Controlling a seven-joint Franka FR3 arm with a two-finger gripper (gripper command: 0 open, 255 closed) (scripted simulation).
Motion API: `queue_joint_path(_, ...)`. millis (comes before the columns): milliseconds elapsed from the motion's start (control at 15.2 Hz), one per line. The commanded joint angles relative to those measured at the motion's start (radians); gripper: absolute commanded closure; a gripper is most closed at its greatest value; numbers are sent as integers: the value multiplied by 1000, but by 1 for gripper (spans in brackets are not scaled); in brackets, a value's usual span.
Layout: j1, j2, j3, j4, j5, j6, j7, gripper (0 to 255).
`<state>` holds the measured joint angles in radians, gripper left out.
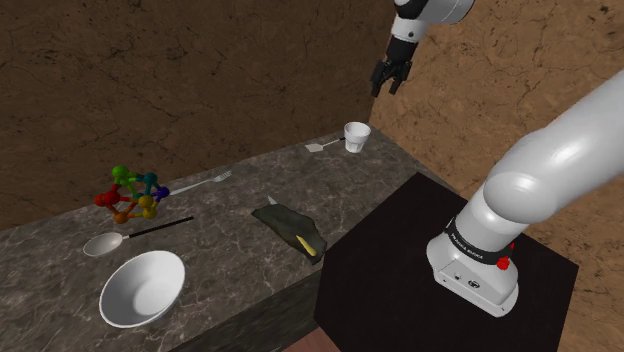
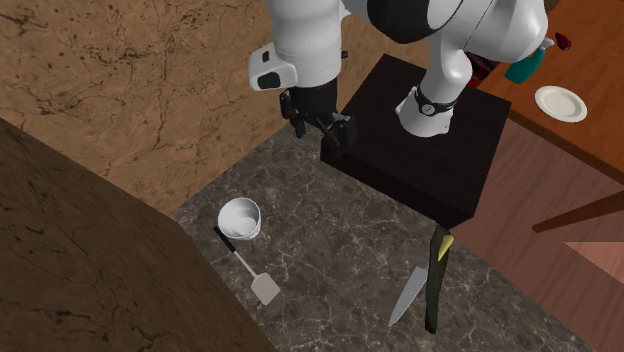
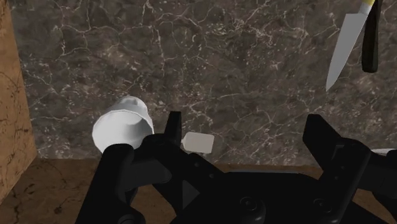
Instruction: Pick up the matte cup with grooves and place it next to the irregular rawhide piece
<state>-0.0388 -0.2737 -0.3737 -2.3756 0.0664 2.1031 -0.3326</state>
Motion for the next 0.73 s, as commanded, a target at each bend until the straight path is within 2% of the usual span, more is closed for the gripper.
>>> queue_joint_path(0, 2, 75, -29, 20, 29, 47, -54, 0)
queue_joint_path(330, -3, 280, -80, 112, 145, 121, -202, 0)
queue_joint_path(660, -48, 493, -84, 241, 283, 154, -349, 0)
